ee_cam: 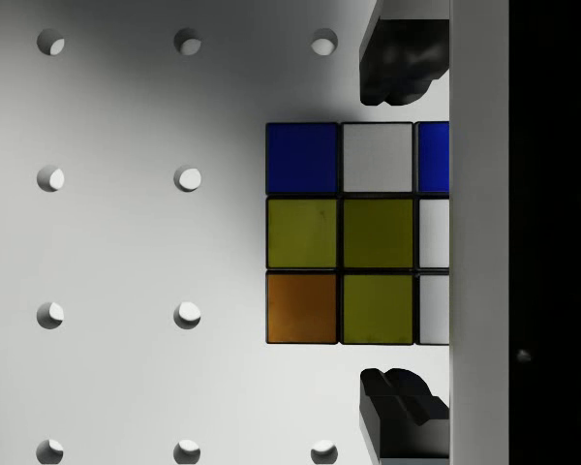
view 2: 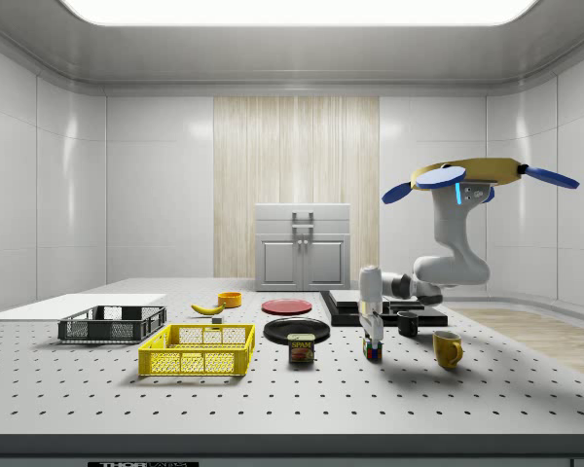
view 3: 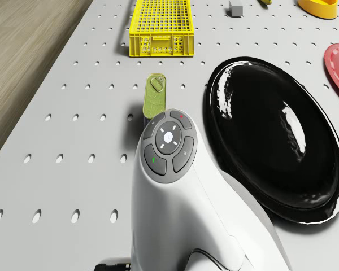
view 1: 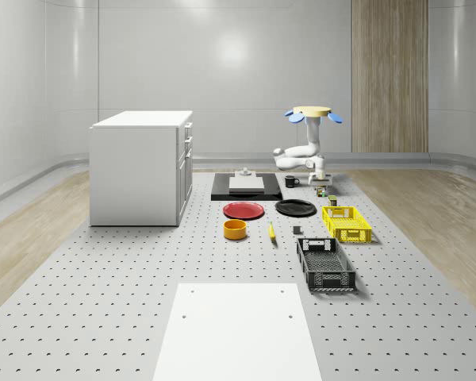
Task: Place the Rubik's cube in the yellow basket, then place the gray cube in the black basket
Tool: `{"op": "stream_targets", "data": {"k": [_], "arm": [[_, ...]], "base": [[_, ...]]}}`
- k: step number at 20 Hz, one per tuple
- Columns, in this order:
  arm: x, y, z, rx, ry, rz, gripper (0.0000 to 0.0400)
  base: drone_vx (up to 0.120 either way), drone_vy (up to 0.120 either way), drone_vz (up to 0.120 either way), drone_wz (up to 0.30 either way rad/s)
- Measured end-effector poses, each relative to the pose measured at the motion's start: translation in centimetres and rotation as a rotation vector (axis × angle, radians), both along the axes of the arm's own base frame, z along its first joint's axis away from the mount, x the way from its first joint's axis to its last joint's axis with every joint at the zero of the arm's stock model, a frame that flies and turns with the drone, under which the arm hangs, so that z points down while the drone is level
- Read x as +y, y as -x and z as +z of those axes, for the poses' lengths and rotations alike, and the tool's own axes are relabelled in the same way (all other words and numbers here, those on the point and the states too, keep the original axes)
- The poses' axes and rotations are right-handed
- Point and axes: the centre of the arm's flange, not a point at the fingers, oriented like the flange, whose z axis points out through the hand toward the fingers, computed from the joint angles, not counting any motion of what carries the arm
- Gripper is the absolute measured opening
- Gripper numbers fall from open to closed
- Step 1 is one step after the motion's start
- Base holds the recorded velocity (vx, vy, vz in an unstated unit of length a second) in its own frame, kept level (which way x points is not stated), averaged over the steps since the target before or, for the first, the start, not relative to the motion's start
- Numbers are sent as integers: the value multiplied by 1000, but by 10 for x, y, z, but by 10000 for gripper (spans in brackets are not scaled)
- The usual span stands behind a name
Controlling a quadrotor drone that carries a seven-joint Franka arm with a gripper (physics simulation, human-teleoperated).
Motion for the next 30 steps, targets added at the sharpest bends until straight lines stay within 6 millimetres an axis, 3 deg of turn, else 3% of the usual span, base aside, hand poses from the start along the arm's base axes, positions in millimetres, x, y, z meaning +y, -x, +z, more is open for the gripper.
{"op": "stream_targets", "data": {"k": [6,17,22,30], "arm": [[0,0,13,0,0,0,400],[0,0,18,0,0,0,400],[0,0,18,0,0,0,347],[0,0,18,0,0,0,328]], "base": [[0,0,0,0],[0,0,0,0],[0,0,0,0],[0,0,0,0]]}}
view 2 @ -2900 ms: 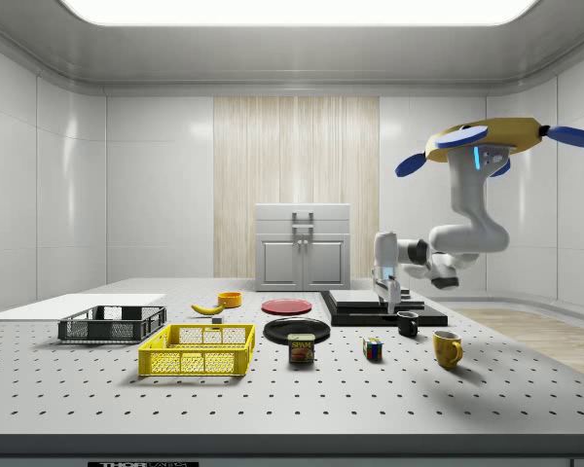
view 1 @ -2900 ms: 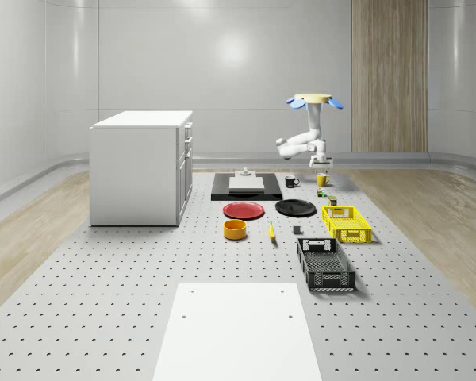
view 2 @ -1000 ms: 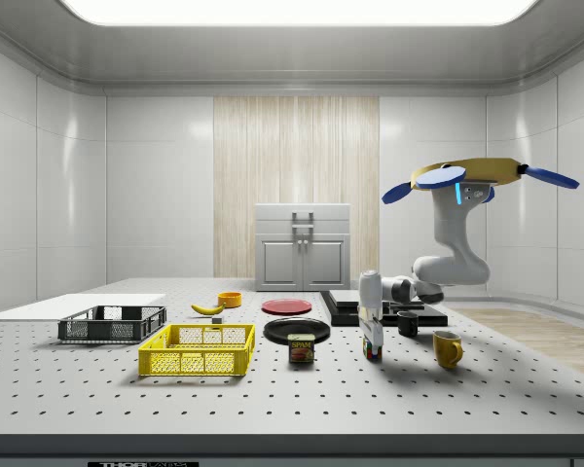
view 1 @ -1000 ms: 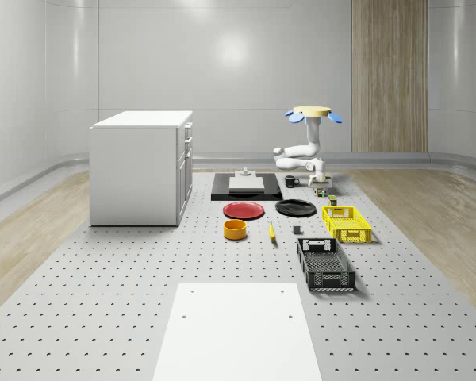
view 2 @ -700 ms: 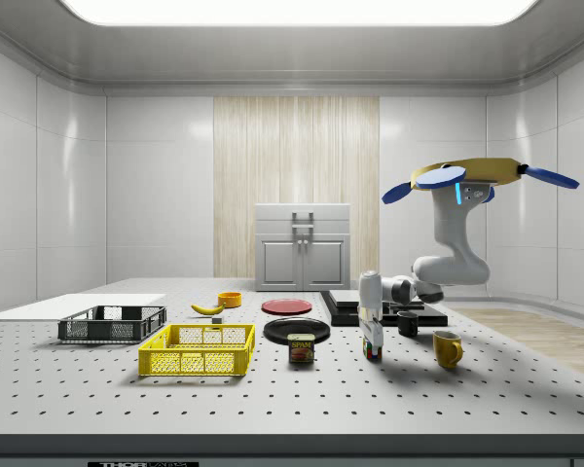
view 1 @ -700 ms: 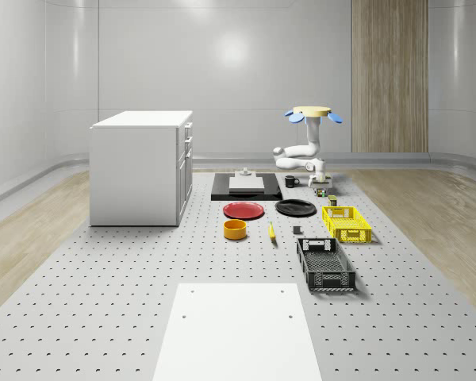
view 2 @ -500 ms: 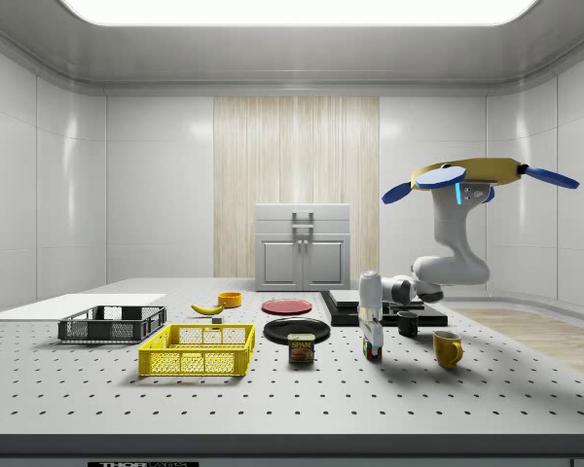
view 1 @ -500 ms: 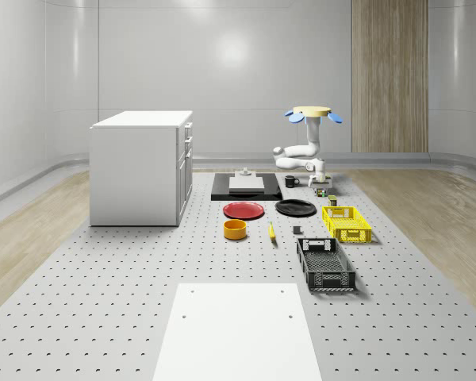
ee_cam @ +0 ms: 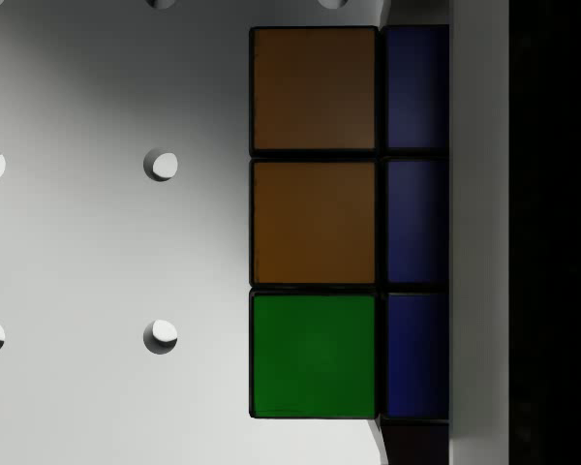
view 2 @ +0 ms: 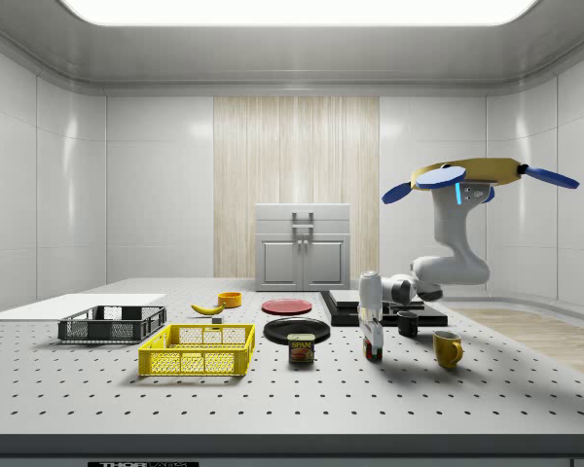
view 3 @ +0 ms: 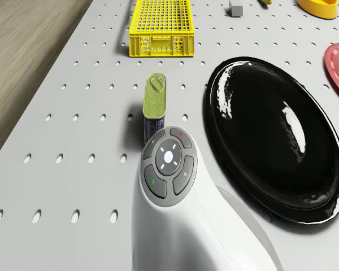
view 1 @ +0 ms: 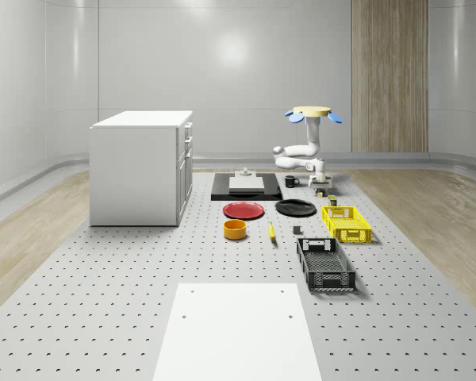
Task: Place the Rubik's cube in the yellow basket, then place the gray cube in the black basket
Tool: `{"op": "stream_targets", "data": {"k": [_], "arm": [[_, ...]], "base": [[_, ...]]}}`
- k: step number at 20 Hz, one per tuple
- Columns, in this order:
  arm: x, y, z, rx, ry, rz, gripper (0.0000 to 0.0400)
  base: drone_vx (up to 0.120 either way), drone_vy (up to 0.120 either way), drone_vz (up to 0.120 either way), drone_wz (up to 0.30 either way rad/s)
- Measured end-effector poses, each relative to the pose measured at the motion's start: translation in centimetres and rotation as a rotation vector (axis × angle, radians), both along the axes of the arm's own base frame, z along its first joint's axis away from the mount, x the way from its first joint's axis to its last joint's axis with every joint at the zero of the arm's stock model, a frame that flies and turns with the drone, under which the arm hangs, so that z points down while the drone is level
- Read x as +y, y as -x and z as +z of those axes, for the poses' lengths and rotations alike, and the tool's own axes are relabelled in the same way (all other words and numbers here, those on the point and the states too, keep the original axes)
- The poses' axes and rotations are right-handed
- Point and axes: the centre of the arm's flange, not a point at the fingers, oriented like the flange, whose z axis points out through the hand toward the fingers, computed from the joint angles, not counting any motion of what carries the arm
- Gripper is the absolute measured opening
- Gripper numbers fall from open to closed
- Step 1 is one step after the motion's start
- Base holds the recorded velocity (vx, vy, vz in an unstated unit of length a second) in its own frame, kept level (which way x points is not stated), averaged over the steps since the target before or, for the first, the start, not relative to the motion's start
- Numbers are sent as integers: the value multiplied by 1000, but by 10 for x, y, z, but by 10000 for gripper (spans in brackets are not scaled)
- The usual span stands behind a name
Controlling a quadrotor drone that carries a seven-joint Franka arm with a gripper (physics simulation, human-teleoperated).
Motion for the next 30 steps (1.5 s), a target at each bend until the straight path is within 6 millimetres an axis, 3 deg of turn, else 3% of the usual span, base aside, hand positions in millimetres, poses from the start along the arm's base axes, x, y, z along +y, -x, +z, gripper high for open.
{"op": "stream_targets", "data": {"k": [6,14,26,30], "arm": [[0,0,-10,0,0,0,326],[0,0,-35,0,0,0,325],[0,0,-42,0,0,0,325],[0,0,-42,0,0,0,325]], "base": [[0,0,0,0],[0,0,120,0],[120,0,120,0],[120,0,0,0]]}}
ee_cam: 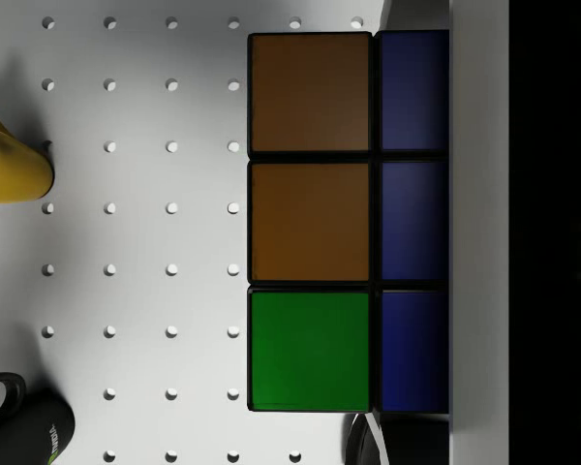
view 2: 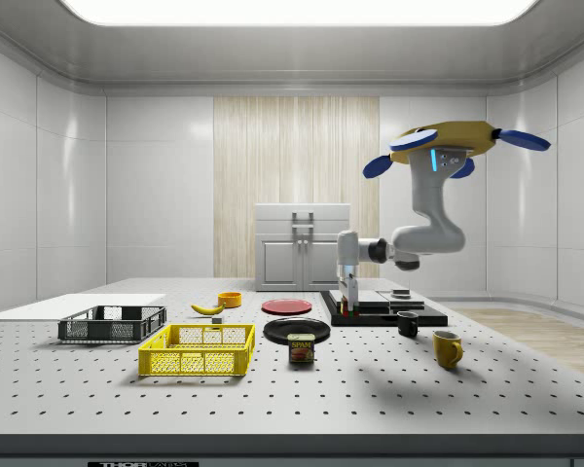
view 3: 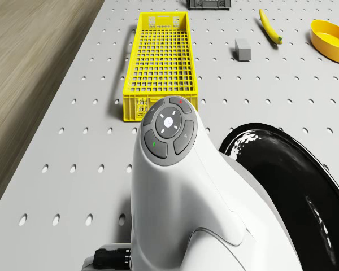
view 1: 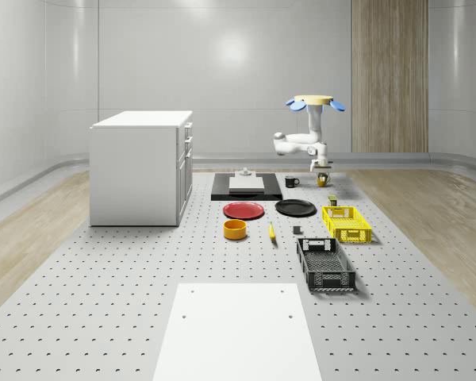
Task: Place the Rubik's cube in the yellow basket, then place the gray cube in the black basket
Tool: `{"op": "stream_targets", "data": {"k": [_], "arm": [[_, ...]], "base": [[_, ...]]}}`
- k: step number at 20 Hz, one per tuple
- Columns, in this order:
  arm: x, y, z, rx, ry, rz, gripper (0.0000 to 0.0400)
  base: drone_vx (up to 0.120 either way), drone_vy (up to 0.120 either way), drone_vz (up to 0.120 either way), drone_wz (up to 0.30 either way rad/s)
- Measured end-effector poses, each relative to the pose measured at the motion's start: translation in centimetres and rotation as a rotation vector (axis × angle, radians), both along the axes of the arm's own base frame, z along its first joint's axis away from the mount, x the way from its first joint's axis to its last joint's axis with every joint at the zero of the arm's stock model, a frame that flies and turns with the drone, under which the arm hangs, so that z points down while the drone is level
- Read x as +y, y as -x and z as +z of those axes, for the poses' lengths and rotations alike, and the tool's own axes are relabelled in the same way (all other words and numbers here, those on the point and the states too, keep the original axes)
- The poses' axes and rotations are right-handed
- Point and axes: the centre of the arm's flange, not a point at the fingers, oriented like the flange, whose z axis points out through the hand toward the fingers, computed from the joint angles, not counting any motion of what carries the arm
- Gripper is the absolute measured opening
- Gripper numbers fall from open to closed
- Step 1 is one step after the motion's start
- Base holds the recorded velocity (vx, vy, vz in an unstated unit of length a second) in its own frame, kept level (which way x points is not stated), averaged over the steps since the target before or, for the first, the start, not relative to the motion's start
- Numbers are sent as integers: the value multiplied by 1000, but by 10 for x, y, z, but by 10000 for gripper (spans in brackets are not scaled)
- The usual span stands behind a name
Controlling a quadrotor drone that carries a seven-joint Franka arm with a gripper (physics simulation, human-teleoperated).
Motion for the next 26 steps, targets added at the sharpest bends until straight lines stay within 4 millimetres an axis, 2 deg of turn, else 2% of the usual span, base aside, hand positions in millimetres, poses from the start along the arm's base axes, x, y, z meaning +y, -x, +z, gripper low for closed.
{"op": "stream_targets", "data": {"k": [12,16,26], "arm": [[0,0,0,0,0,0,325],[0,0,0,0,0,0,325],[0,0,0,0,0,0,325]], "base": [[120,0,0,0],[120,100,0,0],[120,0,0,0]]}}
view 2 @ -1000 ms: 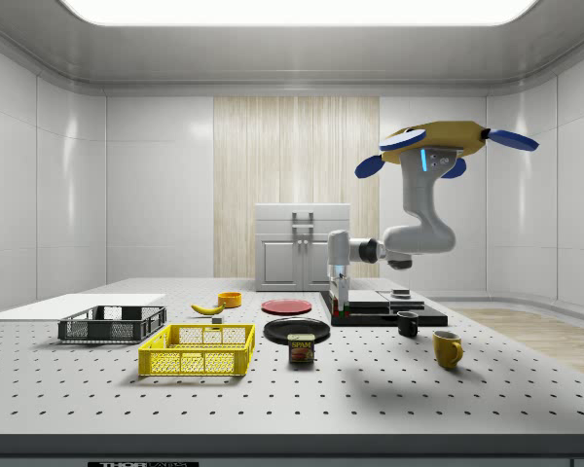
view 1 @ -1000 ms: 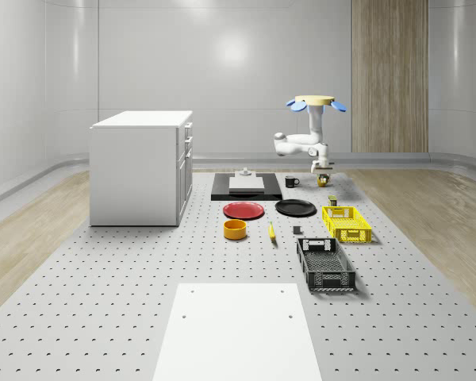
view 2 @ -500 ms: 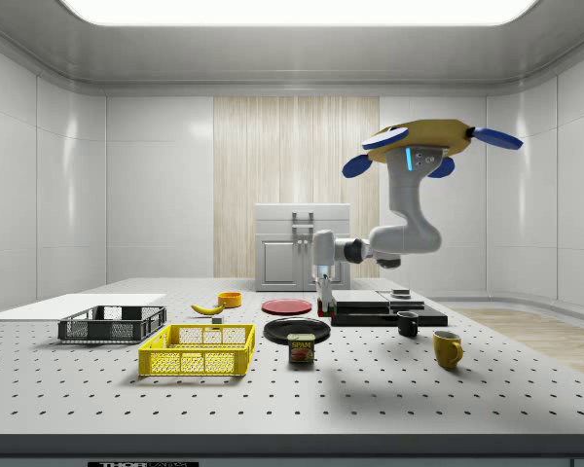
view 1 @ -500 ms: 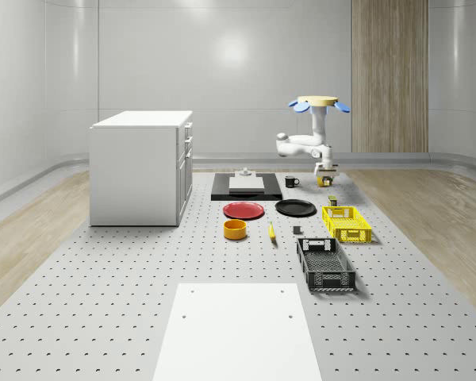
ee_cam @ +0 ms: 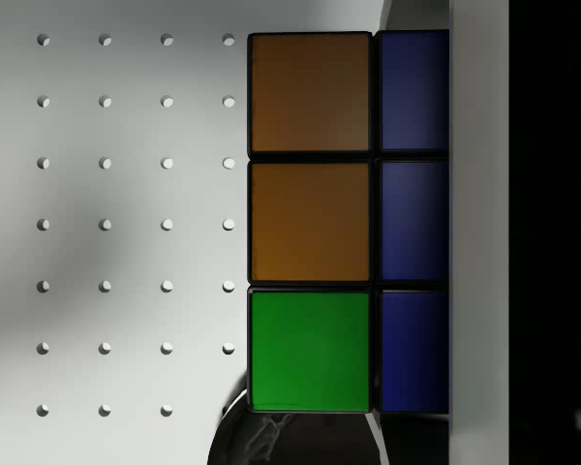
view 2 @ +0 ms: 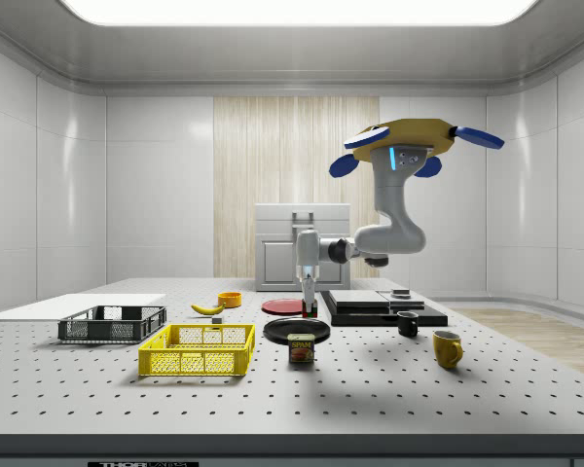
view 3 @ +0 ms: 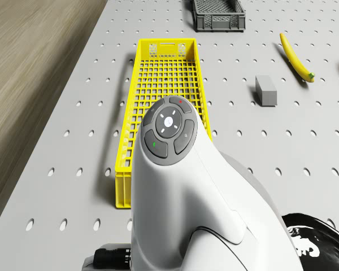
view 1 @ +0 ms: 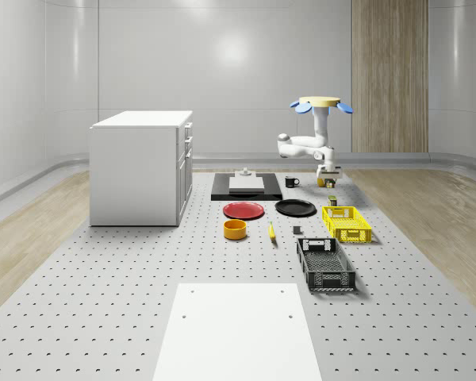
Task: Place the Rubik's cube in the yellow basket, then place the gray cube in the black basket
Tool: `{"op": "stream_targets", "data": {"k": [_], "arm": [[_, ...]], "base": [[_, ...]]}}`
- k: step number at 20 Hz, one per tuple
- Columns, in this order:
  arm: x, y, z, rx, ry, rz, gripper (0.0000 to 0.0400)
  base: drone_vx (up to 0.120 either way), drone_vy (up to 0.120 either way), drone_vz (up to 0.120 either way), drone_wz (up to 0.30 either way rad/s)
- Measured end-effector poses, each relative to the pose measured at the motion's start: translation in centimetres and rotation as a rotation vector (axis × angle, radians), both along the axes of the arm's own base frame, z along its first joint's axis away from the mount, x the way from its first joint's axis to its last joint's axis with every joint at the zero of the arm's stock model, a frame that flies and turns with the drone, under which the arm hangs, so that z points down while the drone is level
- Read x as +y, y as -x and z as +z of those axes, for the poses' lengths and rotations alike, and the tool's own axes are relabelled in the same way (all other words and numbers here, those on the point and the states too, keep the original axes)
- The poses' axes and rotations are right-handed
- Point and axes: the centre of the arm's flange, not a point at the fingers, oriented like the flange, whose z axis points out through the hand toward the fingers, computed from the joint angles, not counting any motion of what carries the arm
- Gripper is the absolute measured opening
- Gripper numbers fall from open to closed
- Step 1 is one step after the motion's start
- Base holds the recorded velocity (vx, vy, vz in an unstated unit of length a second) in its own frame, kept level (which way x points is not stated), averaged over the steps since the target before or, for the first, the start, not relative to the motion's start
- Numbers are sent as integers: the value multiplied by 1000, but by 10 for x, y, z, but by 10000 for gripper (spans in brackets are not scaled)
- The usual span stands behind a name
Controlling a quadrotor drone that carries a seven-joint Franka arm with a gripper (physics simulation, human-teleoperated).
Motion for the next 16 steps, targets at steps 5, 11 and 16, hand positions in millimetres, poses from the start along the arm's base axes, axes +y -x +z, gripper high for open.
{"op": "stream_targets", "data": {"k": [5,11,16], "arm": [[0,0,0,0,0,0,325],[0,0,0,0,0,0,325],[0,0,0,0,0,0,325]], "base": [[120,0,0,0],[120,0,0,0],[120,0,0,0]]}}
